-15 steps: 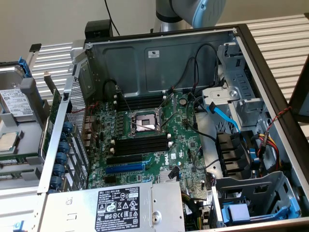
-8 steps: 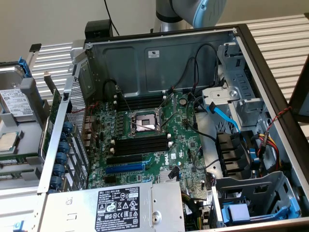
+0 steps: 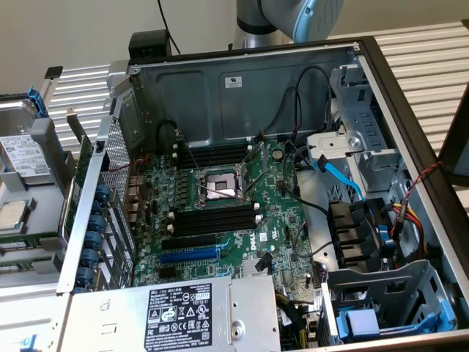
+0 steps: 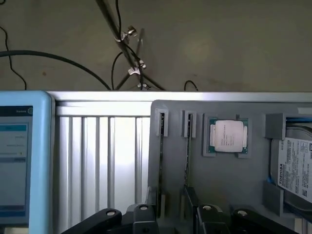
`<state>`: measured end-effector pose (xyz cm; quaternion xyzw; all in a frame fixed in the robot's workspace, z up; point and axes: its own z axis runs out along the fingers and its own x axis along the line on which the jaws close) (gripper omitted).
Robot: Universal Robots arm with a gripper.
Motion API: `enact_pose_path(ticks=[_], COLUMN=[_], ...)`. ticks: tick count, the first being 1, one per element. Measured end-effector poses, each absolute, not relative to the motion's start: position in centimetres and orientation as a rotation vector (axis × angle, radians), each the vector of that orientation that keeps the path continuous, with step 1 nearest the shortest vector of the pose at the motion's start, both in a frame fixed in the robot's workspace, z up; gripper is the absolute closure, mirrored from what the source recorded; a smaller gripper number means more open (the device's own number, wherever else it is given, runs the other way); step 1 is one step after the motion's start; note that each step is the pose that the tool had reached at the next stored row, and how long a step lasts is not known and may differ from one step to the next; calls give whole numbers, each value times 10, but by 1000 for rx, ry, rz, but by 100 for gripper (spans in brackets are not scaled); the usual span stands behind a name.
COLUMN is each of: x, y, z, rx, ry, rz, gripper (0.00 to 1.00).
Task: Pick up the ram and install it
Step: 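Pick up the ram and move it above insertion slot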
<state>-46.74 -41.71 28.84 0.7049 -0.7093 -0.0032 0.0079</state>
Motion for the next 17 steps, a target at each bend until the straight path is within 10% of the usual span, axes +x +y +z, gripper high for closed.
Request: enact_pose_path(ticks=[17], x=[-467], y=[-419], z=[258], rx=[2220], ry=[-2209], rz=[-17], gripper=[64])
